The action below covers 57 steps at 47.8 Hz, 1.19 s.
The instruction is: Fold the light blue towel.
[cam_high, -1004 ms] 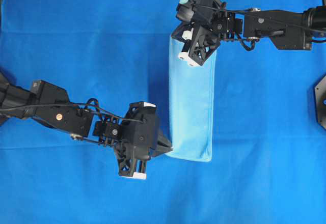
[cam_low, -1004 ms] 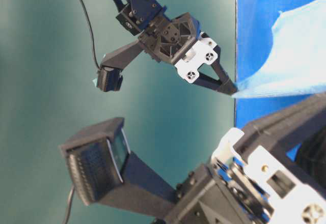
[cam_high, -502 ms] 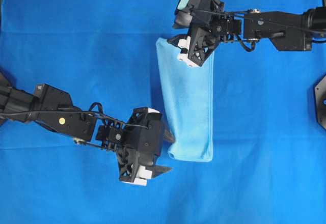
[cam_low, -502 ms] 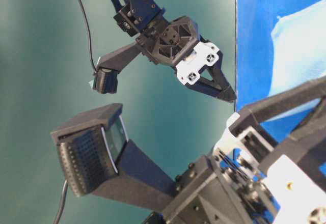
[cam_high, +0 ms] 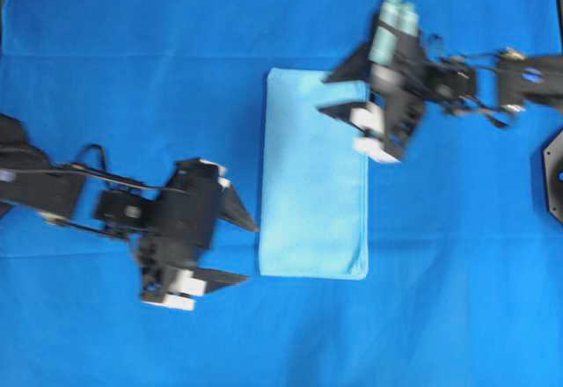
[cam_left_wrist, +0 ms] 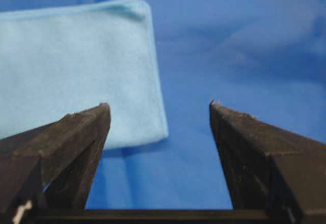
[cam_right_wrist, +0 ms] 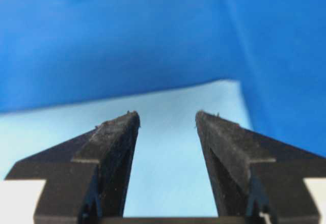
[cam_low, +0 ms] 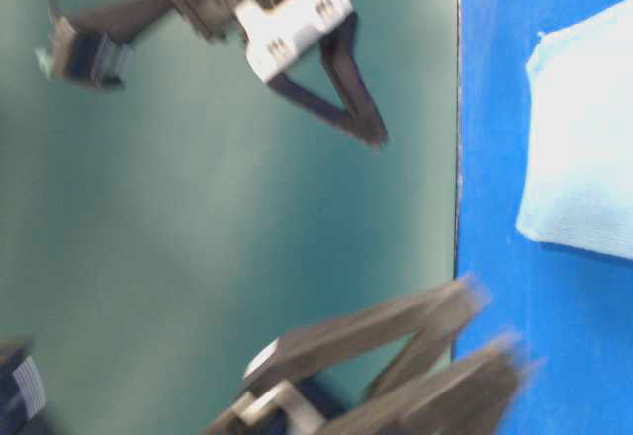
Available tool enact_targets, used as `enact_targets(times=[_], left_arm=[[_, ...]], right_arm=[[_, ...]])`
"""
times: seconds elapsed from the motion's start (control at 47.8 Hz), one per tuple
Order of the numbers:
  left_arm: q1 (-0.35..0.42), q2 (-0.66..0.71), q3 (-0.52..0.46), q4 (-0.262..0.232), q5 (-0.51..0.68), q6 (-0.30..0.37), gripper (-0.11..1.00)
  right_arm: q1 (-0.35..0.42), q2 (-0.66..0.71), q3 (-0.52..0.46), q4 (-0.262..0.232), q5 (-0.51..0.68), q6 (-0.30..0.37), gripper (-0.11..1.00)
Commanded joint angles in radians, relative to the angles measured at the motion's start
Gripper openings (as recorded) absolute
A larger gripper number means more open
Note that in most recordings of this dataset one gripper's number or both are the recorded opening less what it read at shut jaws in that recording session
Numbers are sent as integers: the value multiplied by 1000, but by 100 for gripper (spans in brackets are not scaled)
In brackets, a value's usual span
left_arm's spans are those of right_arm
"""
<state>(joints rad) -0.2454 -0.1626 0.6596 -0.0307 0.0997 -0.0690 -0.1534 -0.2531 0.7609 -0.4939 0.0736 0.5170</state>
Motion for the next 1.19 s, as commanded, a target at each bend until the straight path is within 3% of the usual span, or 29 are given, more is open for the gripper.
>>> enact_targets(times=[0.0,0.314,0.544,0.983,1.171], left_arm=[[23,-107,34,3,-25,2,74],[109,-383,275,6,-261,52,73],[147,-491,416,5,-394,63,73],[158,-488,430,5,-426,63,73],[227,-419,400,5,-445,63,73]], right_arm=[[31,-101,37,6,-6,3,54],[58,-387,232,26,-31,21,54],[58,-509,359,26,-126,20,54],[48,-509,370,34,-143,25,54],[-12,-476,351,43,-146,25,54]])
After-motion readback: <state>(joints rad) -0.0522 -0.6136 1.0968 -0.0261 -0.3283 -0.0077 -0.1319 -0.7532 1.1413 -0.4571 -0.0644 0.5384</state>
